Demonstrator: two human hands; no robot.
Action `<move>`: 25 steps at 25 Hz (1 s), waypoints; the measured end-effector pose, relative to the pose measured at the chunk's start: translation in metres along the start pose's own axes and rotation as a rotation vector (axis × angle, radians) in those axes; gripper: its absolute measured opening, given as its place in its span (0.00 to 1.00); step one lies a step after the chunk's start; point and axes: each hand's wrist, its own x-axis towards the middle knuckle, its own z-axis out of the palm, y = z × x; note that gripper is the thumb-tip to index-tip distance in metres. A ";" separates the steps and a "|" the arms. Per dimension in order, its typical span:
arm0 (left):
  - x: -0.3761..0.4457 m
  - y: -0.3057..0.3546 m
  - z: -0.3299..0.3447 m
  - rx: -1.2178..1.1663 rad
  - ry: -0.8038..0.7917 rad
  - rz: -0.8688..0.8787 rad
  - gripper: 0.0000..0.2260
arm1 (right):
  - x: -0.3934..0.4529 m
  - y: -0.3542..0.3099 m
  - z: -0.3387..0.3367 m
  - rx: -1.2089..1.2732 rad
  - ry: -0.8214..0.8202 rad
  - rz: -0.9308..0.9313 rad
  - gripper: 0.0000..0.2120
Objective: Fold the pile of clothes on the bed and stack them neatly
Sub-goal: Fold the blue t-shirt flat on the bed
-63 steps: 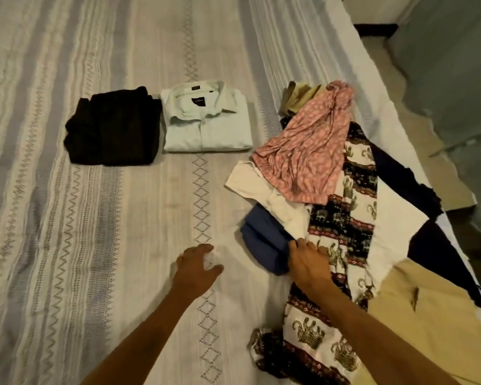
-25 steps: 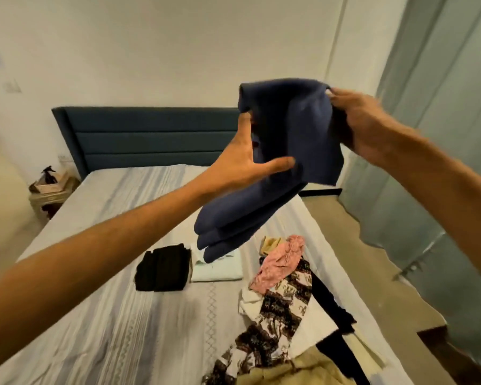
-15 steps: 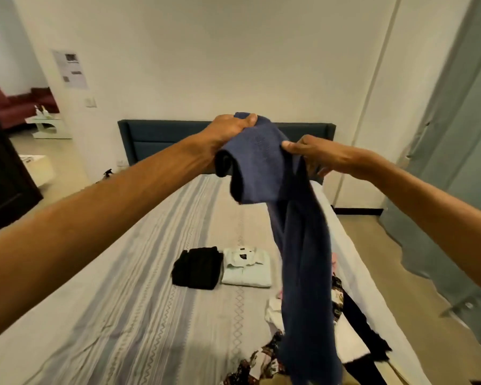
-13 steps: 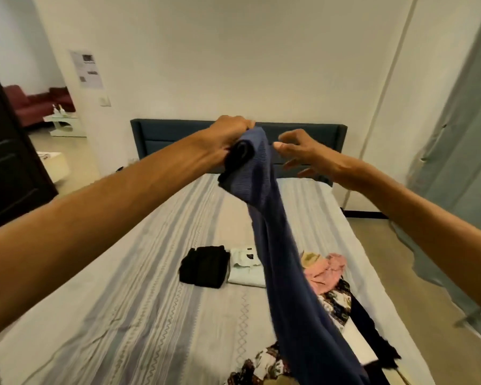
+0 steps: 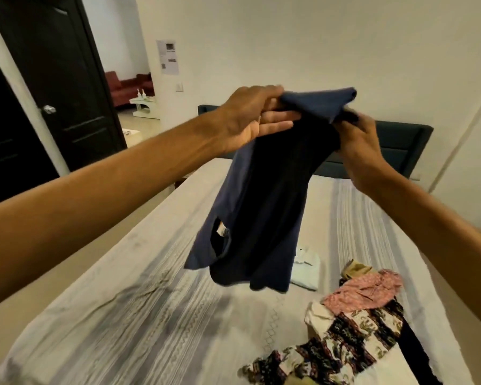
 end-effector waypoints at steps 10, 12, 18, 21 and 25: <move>-0.012 -0.162 -0.087 0.641 0.343 0.097 0.20 | 0.054 -0.051 0.046 -0.015 -0.296 -0.046 0.08; -0.018 -0.213 -0.092 0.654 0.351 -0.135 0.13 | 0.063 -0.052 0.053 -0.111 -0.219 -0.071 0.09; -0.057 -0.278 -0.129 0.642 0.153 -0.239 0.11 | 0.105 -0.024 -0.019 -0.089 0.072 0.092 0.16; -0.062 -0.284 -0.117 0.628 0.062 -0.152 0.14 | 0.096 -0.009 -0.046 -0.033 0.078 0.203 0.10; -0.064 -0.299 -0.103 0.455 0.320 -0.069 0.16 | 0.088 0.000 -0.081 -0.130 0.012 0.202 0.10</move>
